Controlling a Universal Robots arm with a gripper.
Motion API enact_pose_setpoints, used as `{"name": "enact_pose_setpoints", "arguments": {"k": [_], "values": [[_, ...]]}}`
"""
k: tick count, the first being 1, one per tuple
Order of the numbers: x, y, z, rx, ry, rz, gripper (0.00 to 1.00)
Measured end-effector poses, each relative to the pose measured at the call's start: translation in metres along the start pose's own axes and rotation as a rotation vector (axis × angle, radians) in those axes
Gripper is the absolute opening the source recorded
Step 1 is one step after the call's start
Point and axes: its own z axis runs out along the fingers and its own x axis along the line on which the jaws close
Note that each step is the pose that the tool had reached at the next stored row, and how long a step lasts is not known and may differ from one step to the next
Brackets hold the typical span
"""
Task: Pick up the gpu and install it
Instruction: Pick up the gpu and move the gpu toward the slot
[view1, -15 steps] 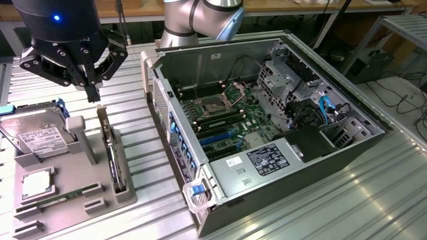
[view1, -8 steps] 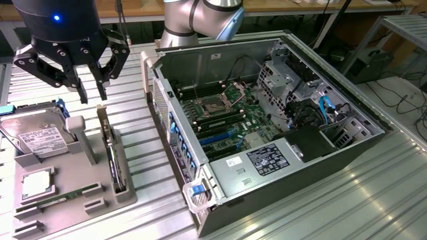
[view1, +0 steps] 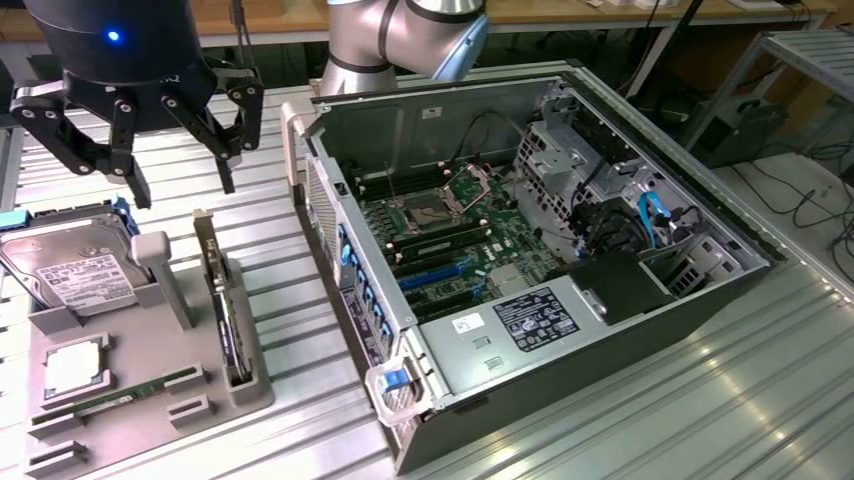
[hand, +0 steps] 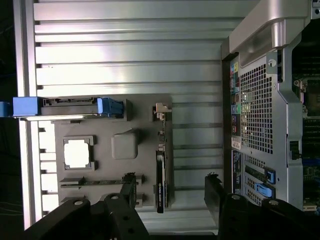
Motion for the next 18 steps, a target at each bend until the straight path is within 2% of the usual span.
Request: {"name": "enact_pose_setpoints", "arguments": {"k": [15, 17, 18], "values": [[0.0000, -0.0014, 0.0001, 0.0007, -0.0001, 0.000, 0.66], [0.0000, -0.0015, 0.0001, 0.0010, 0.0001, -0.001, 0.67], [-0.0001, -0.0024, 0.0004, 0.0008, 0.0002, -0.005, 0.74]]}}
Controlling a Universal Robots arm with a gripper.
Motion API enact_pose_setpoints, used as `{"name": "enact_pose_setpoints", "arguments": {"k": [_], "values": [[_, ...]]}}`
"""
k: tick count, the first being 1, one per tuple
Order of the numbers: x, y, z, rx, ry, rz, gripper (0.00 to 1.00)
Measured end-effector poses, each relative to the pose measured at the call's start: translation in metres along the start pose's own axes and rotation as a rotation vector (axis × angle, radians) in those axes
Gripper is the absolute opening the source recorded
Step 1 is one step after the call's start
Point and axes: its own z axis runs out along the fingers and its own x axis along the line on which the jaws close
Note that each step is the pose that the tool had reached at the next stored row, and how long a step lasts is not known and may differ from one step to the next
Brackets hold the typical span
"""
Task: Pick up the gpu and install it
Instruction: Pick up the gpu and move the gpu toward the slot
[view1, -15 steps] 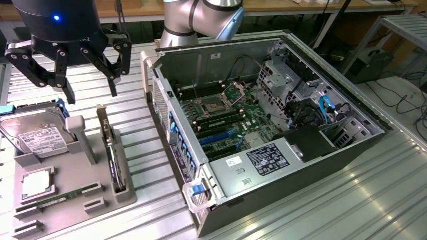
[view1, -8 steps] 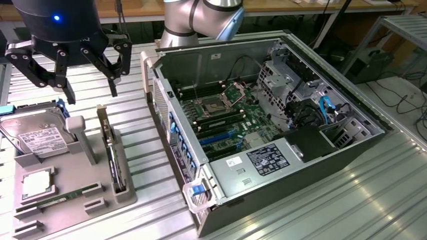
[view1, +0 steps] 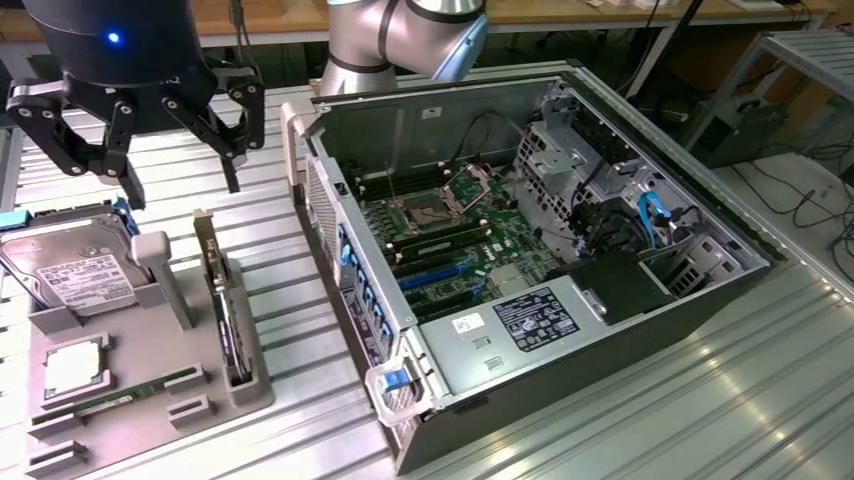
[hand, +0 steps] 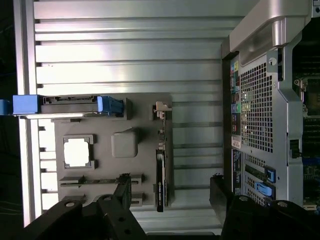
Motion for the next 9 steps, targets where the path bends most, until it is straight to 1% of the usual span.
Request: {"name": "enact_pose_setpoints", "arguments": {"k": [5, 9], "values": [[0.0001, -0.0029, 0.0022, 0.0002, 0.0010, -0.018, 0.74], [0.0001, -0.0072, 0.0074, -0.0002, 0.0012, -0.027, 0.74]]}}
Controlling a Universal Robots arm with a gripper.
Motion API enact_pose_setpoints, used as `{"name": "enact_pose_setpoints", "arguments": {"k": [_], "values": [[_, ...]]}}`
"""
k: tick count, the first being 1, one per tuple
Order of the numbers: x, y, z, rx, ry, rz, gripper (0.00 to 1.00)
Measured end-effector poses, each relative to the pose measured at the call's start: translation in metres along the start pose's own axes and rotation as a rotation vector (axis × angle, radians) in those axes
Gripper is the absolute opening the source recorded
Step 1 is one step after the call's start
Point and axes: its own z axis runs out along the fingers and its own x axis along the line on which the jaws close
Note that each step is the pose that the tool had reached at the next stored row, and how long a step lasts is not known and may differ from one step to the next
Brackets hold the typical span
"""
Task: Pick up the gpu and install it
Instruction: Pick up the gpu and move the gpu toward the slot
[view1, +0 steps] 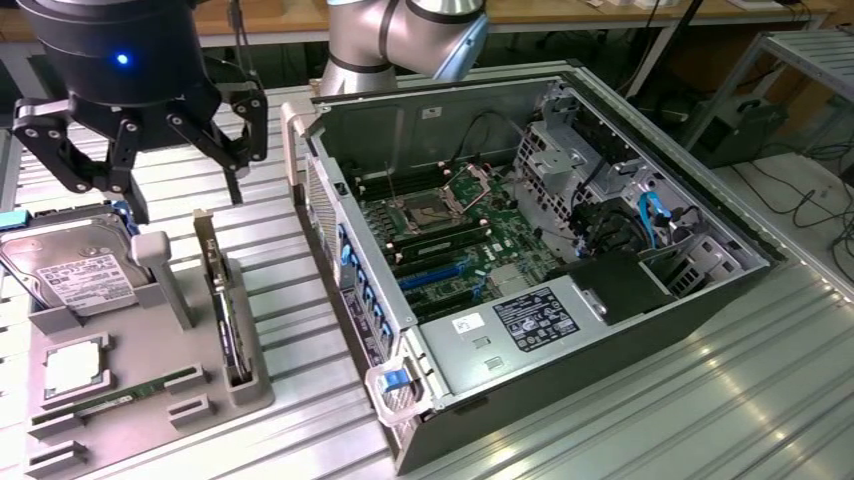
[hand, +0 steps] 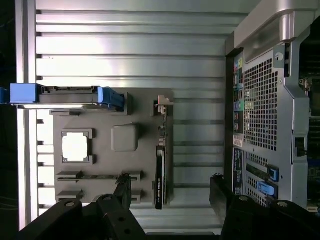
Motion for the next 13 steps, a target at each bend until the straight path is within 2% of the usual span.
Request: {"name": "enact_pose_setpoints", "arguments": {"k": [6, 9, 13], "values": [[0.000, -0.0030, 0.0111, 0.0000, 0.0001, -0.002, 0.74], [0.000, -0.0031, 0.0124, 0.0002, 0.0025, -0.002, 0.74], [0.000, -0.0031, 0.0125, 0.0000, 0.0025, -0.002, 0.74]]}}
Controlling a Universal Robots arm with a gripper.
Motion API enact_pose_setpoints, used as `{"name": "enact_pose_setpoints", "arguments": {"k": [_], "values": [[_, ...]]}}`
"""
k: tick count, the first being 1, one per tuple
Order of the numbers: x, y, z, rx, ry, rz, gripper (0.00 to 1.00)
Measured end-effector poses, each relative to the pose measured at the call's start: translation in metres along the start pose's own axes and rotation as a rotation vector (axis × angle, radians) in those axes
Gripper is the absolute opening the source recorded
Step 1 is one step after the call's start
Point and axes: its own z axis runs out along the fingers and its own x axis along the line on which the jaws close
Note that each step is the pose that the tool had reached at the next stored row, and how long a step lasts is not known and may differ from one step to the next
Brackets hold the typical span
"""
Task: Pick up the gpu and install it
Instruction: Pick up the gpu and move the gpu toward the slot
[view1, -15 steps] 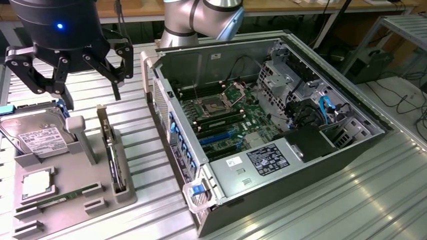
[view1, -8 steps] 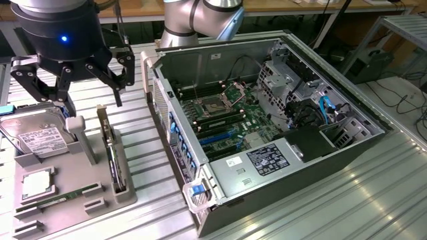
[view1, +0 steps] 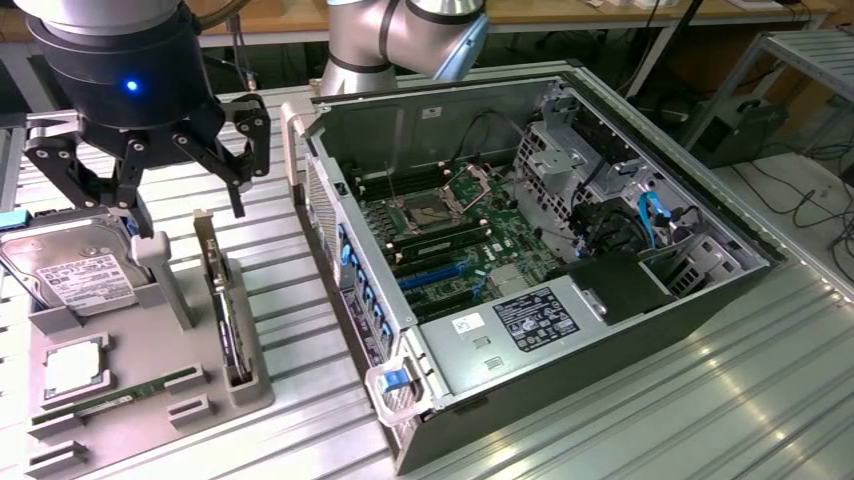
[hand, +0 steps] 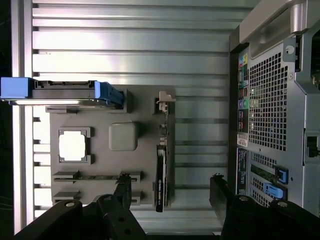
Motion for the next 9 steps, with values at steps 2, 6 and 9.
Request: {"name": "enact_pose_setpoints", "arguments": {"k": [2, 6, 9], "values": [[0.0000, 0.0000, 0.0000, 0.0000, 0.0000, 0.000, 0.74], [0.0000, 0.0000, 0.0000, 0.0000, 0.0000, 0.000, 0.74], [0.0000, 0.0000, 0.0009, -0.0001, -0.0002, 0.000, 0.74]]}}
